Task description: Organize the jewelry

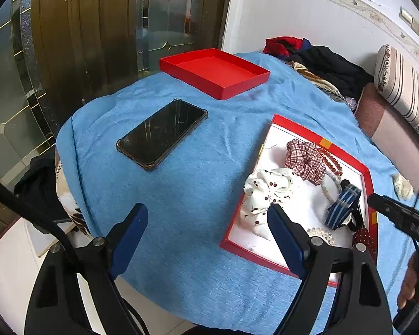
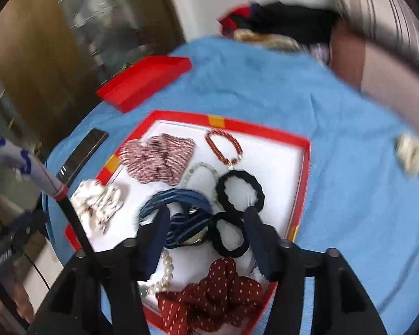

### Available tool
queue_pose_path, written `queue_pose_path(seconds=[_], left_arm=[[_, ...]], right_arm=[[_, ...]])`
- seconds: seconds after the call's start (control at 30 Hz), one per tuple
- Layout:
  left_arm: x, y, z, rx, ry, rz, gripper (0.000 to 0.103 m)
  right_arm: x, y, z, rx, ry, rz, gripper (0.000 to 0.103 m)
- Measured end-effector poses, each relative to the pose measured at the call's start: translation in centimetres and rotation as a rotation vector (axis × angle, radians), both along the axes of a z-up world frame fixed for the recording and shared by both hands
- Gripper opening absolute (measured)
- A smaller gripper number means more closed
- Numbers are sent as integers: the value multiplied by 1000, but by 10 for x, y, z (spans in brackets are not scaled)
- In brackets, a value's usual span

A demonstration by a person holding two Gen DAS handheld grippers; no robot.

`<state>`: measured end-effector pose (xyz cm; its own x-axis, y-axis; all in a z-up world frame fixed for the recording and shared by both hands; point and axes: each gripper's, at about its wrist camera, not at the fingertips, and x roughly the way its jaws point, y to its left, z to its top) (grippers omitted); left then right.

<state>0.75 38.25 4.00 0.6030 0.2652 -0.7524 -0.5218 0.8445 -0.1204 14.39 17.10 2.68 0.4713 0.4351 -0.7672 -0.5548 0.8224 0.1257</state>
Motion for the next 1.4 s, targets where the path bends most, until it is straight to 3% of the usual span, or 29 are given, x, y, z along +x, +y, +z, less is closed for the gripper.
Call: queue_pose_path(seconds=[0.13, 0.27, 0.43, 0.5, 0.6, 0.7, 0.8, 0.87, 0.93, 1.17, 1.4], left_arm=[[-3, 0, -2, -14, -5, -4, 86], [-4, 1, -5, -23, -9, 2, 86], [-3, 3, -9, -53, -16, 4, 86], [-4, 3, -11, -61, -17, 2, 86], [-5, 4, -12, -71, -20, 2, 86], [-8, 7, -13, -88, -24, 14, 86], [-11, 9, -14, -102, -25, 28, 86], [-13, 10, -14, -103, -24, 33, 86], [-14, 10, -13, -99, -24, 38, 86], [-11, 6, -16, -96, -15, 29, 86], [-3, -6, -15, -85, -4, 3, 86]], right_arm=[[-27, 19, -1, -79, -45, 169, 60], [-34, 43, -21, -186, -48, 280, 43], [-20, 71, -49, -296, -49, 322, 25], [-13, 76, -51, -314, -37, 325, 6], [-12, 75, -39, -256, -10, 318, 2], [-8, 69, -18, -115, 64, 293, 2], [0, 63, 1, 106, 199, 266, 2], [9, 59, 1, 271, 315, 237, 2], [15, 56, -7, 367, 386, 208, 2], [44, 23, -56, 378, 479, 43, 2], [59, 4, -57, 372, 447, -32, 6]])
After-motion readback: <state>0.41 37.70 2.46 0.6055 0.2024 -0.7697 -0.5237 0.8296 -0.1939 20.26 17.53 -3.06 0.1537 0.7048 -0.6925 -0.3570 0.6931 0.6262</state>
